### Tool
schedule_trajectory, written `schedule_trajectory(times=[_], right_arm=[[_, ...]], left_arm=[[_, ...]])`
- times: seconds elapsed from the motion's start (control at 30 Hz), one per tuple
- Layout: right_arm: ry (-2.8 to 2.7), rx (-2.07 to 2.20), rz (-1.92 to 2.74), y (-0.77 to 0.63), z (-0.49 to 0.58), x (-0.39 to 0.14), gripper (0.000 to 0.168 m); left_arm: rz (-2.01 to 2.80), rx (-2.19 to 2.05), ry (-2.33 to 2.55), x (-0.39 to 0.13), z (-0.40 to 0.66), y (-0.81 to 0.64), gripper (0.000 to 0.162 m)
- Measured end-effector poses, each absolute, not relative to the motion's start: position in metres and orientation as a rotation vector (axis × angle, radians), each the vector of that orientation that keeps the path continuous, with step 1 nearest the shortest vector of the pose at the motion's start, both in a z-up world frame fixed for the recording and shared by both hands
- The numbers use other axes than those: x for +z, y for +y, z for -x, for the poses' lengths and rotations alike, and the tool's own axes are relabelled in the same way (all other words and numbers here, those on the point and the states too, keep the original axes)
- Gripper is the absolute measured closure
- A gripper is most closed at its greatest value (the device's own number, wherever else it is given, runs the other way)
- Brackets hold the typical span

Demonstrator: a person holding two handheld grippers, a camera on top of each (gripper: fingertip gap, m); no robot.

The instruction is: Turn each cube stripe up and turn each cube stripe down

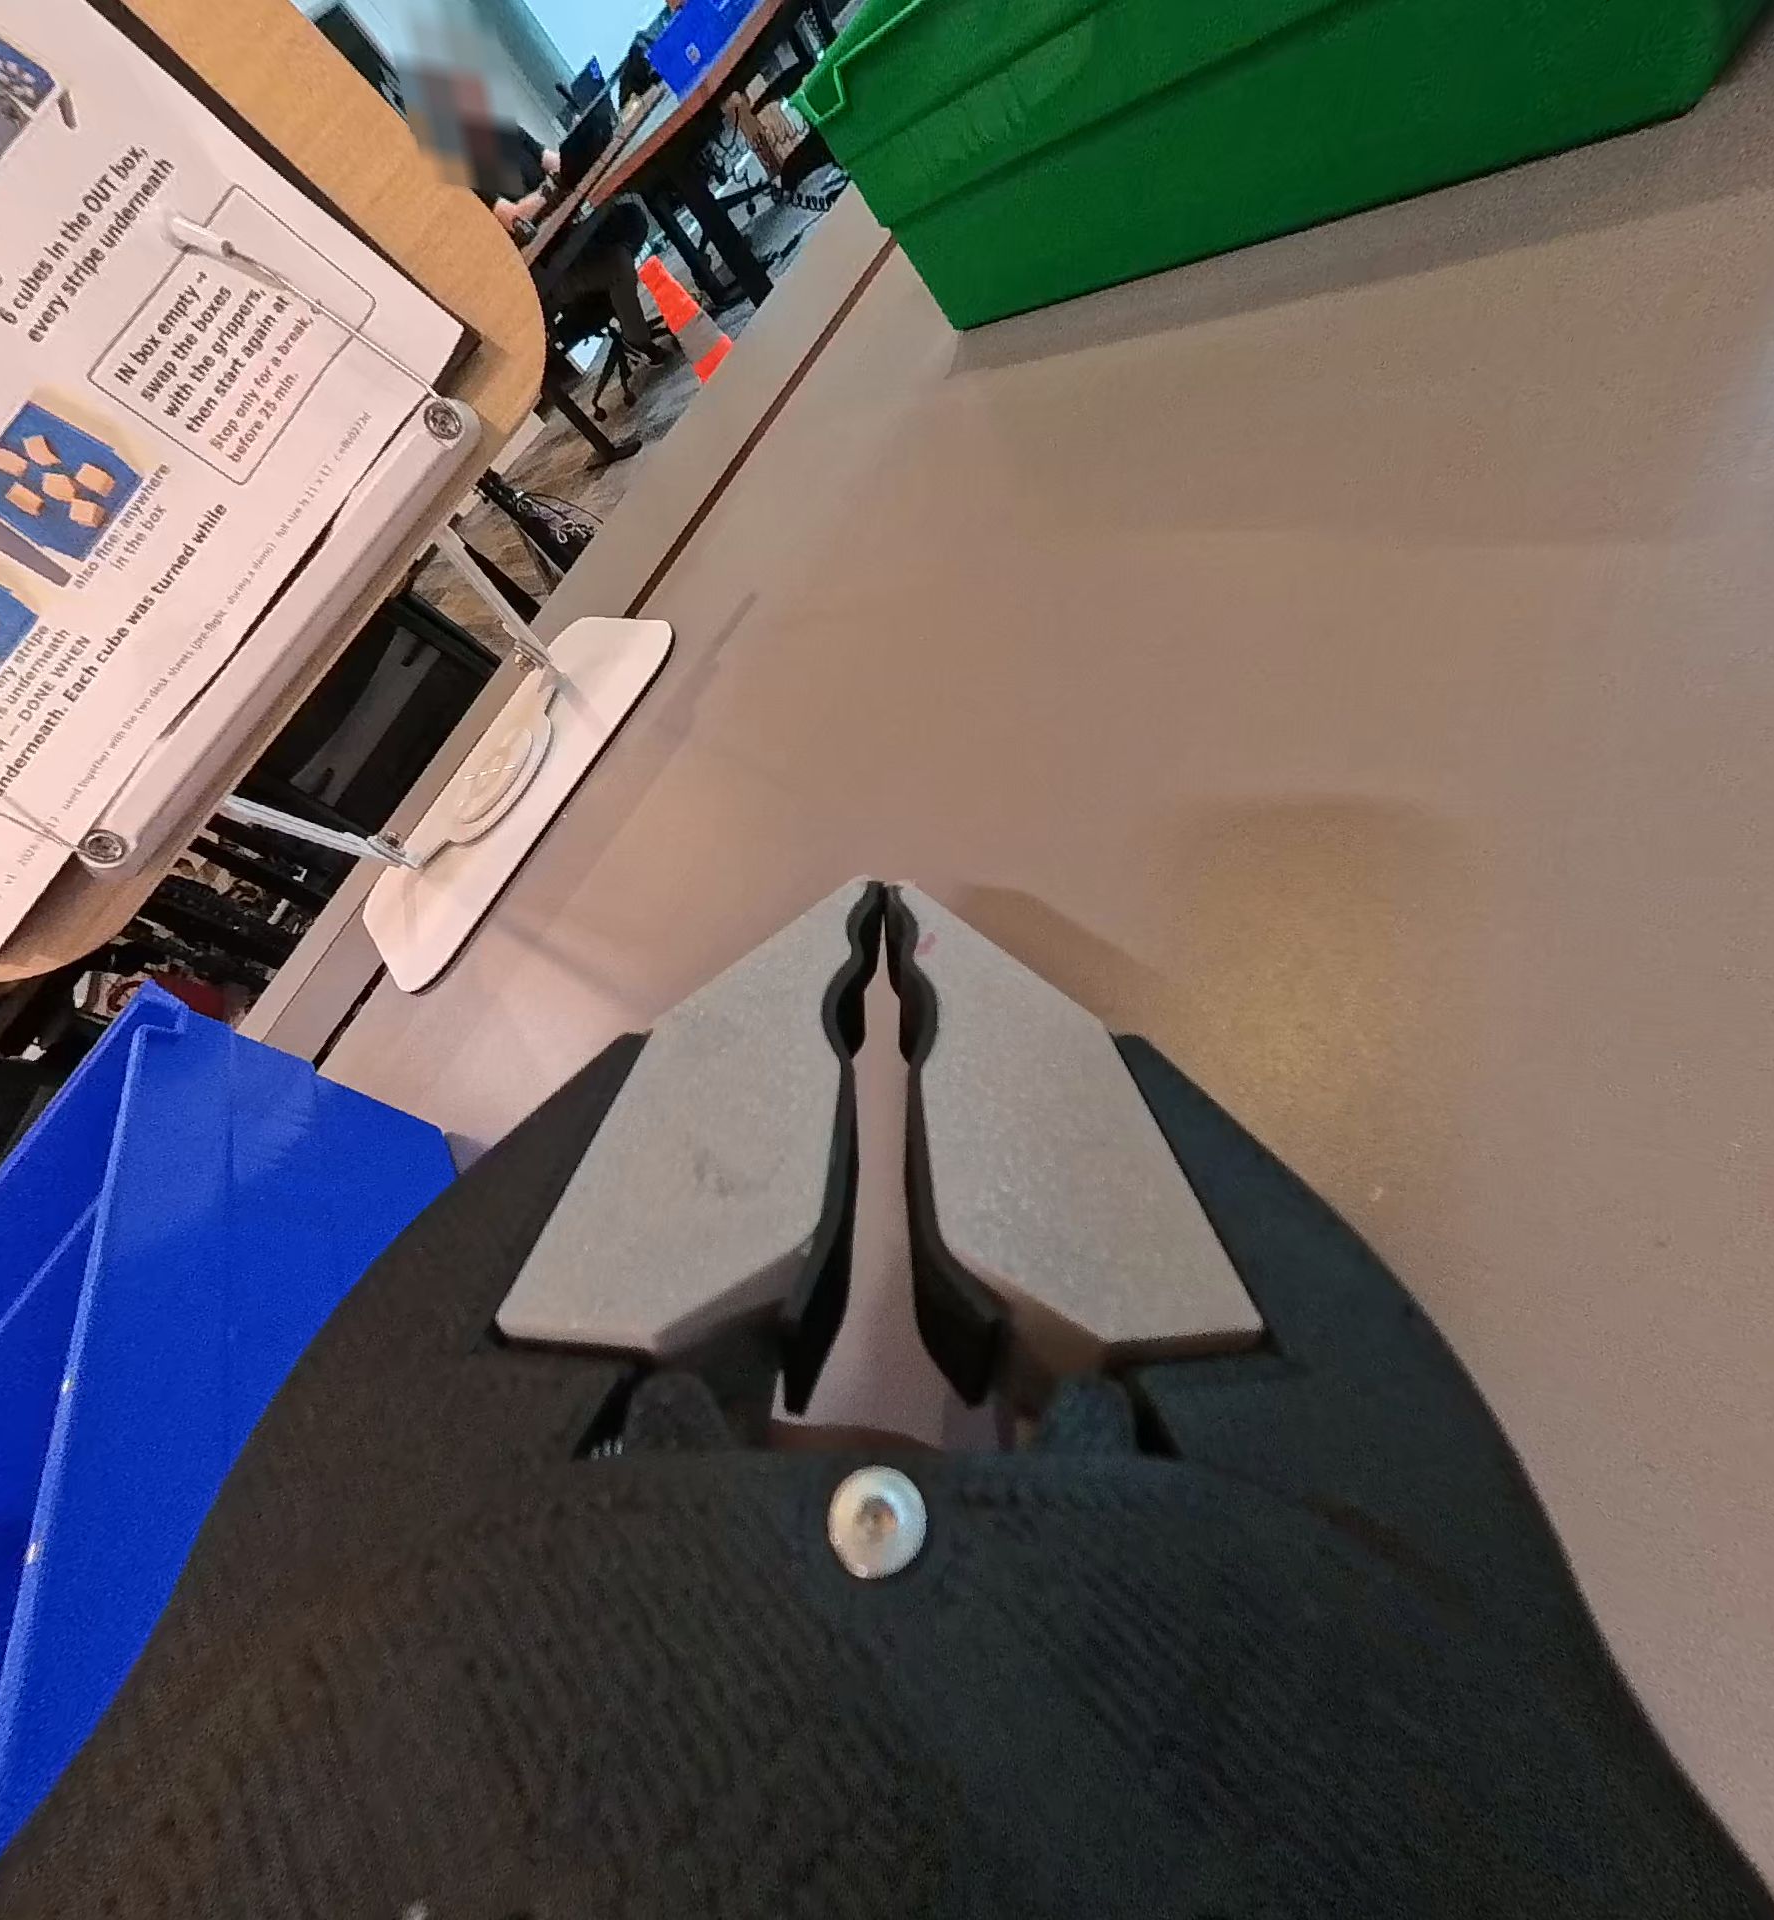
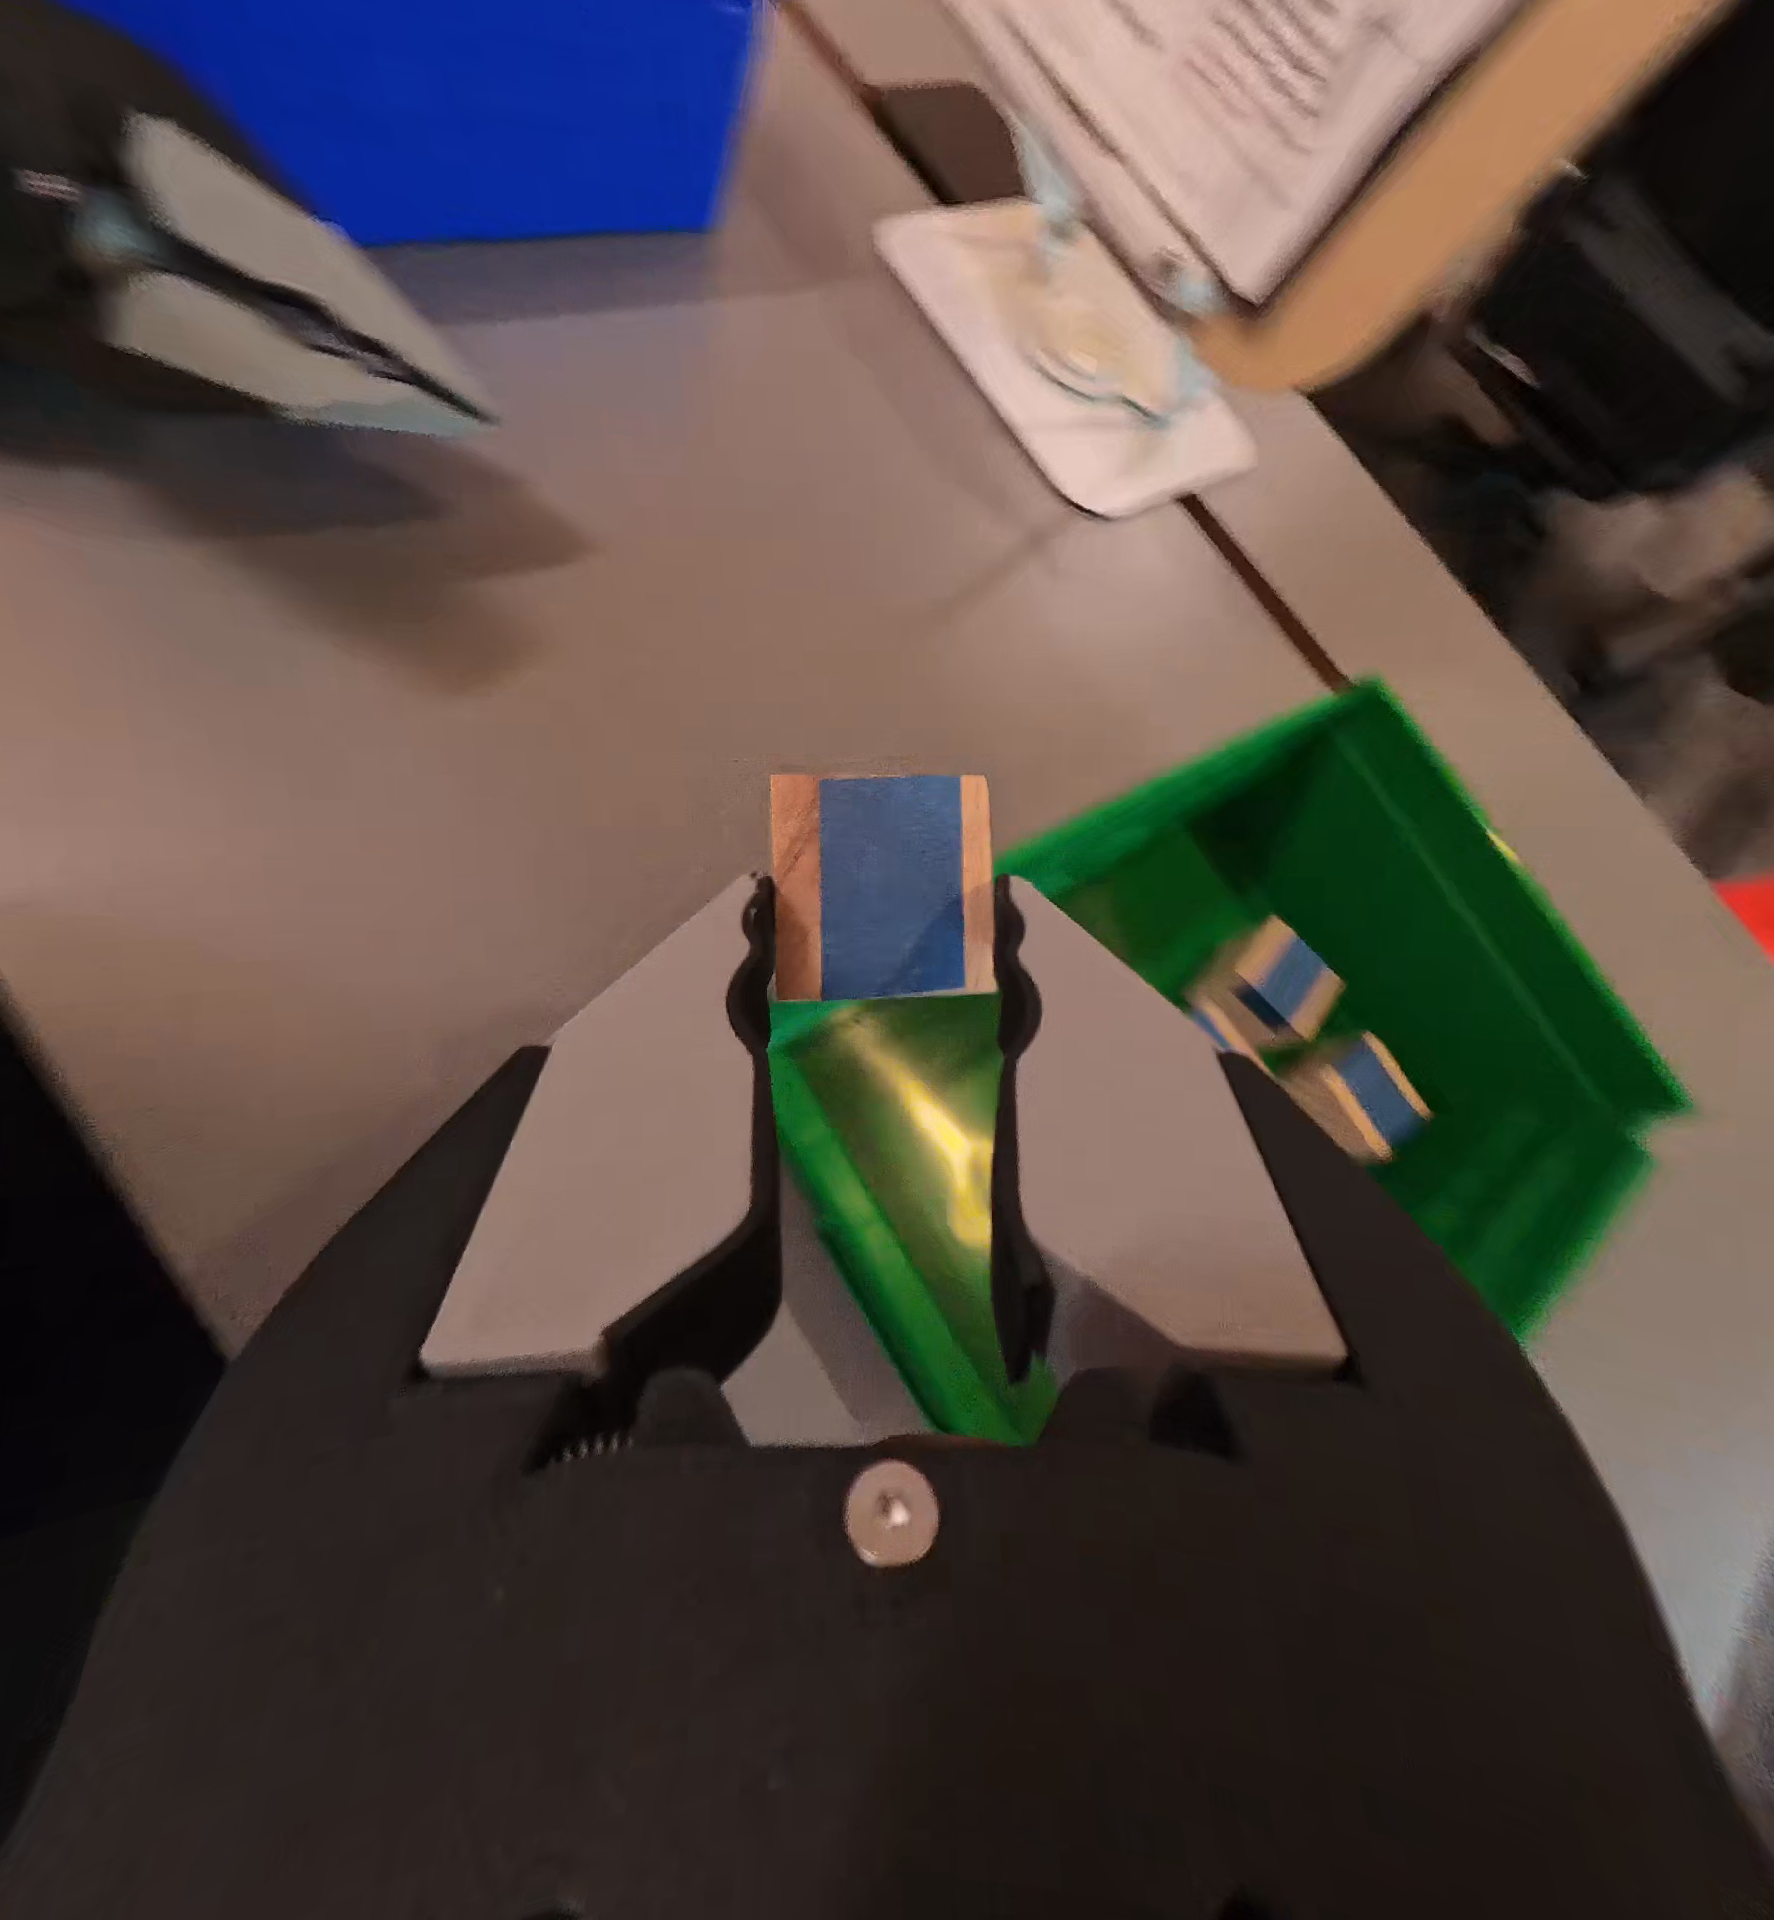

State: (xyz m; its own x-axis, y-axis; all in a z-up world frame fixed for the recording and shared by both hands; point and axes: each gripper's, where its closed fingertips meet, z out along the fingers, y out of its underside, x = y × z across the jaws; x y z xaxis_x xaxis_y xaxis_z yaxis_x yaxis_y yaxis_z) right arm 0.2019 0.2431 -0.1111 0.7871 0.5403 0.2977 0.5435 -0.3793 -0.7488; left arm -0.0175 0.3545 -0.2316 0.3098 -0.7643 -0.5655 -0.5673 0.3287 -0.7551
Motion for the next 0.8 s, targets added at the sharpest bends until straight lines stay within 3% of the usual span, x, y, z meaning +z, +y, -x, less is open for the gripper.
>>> schedule_trajectory(times=[0.57,0.8], right_arm=[[-0.218,-0.188,2.472,0.278,-0.322,-0.249,0.129],[-0.192,-0.161,2.325,0.278,-0.318,-0.198,0.120]], left_arm=[[1.346,-0.202,1.362,-0.232,0.018,0.355,0.162],[1.347,-0.198,1.367,-0.233,0.017,0.355,0.162]])
